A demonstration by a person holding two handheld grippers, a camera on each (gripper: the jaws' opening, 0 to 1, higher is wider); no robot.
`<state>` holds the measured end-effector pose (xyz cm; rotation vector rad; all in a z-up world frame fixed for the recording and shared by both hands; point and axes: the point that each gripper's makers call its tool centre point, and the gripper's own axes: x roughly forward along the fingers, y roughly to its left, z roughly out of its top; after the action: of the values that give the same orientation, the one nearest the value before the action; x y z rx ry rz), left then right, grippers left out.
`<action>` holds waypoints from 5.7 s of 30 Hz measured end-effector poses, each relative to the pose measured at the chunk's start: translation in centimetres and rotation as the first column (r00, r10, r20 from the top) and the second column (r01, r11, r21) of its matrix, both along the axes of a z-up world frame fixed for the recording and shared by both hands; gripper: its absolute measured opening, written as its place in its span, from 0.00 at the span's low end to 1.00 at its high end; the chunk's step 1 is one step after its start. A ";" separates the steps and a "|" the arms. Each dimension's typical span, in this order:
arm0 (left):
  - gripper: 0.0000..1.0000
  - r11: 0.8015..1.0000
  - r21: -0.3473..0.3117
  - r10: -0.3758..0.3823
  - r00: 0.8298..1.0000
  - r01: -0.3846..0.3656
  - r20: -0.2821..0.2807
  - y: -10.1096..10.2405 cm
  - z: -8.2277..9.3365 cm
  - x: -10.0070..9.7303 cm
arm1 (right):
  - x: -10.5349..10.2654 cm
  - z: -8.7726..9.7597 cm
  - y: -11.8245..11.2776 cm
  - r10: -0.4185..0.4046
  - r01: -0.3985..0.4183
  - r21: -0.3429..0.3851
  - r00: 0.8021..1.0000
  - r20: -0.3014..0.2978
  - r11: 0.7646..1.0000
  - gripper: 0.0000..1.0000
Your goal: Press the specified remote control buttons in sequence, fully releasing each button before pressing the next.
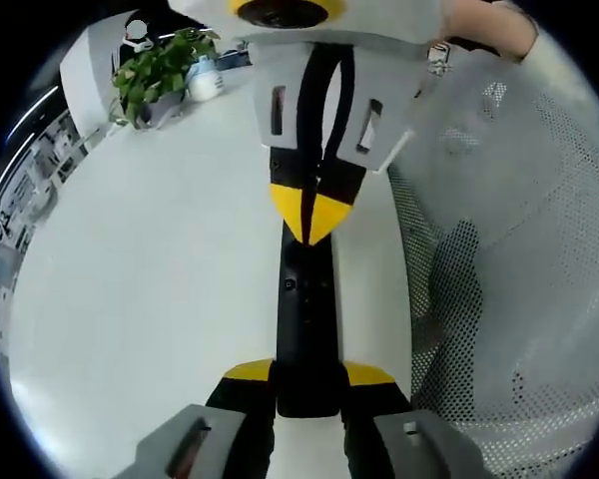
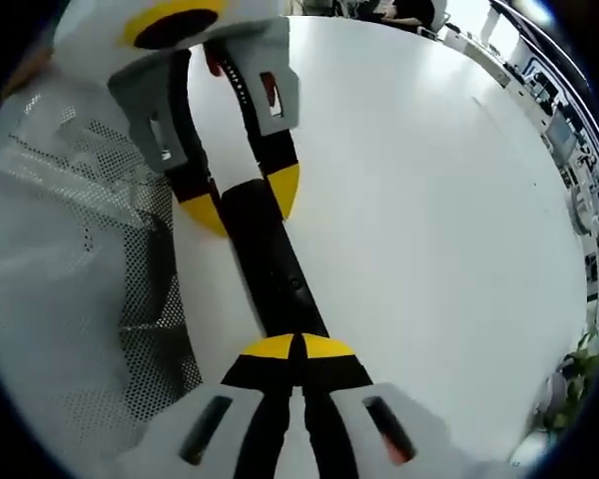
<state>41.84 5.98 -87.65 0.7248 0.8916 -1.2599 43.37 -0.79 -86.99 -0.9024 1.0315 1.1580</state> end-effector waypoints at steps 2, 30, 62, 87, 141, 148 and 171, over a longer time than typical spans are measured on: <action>0.25 1.000 0.000 0.000 1.000 0.000 0.000 0.0 0.0 0.0 | 0.1 0.0 -0.1 0.001 -0.001 0.004 1.000 0.005 1.000 0.00; 0.25 1.000 -0.010 0.001 1.000 -0.001 -0.002 0.0 0.0 0.1 | -0.1 0.2 0.9 -0.100 0.102 0.217 0.995 -0.018 0.971 0.00; 0.25 1.000 -0.026 -0.010 1.000 0.010 0.006 0.0 0.0 0.0 | -0.2 0.2 1.3 -0.132 0.139 0.269 0.990 -0.046 0.953 0.00; 0.25 1.000 -0.026 -0.016 1.000 0.017 0.007 0.0 0.0 -0.1 | 0.0 0.0 2.2 -0.072 0.072 0.150 0.997 -0.003 0.986 0.00; 0.25 0.998 -0.068 0.019 1.000 -0.017 0.020 0.0 0.1 -0.3 | -1.5 0.2 0.8 0.015 -0.031 0.144 0.994 0.110 0.989 0.00; 0.25 0.998 -0.066 0.009 1.000 -0.008 0.025 -0.1 0.1 -0.3 | -1.3 0.1 0.6 -0.078 0.075 0.099 0.996 0.031 0.992 0.00; 0.25 0.997 -0.066 0.028 0.999 -0.027 0.021 -0.2 0.1 -0.3 | -1.1 0.2 0.5 -0.316 0.353 0.196 0.928 -0.195 0.915 0.00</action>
<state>41.57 5.79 -87.56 0.6709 0.8357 -1.2491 42.22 -0.32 -86.79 -0.4328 1.1071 1.0399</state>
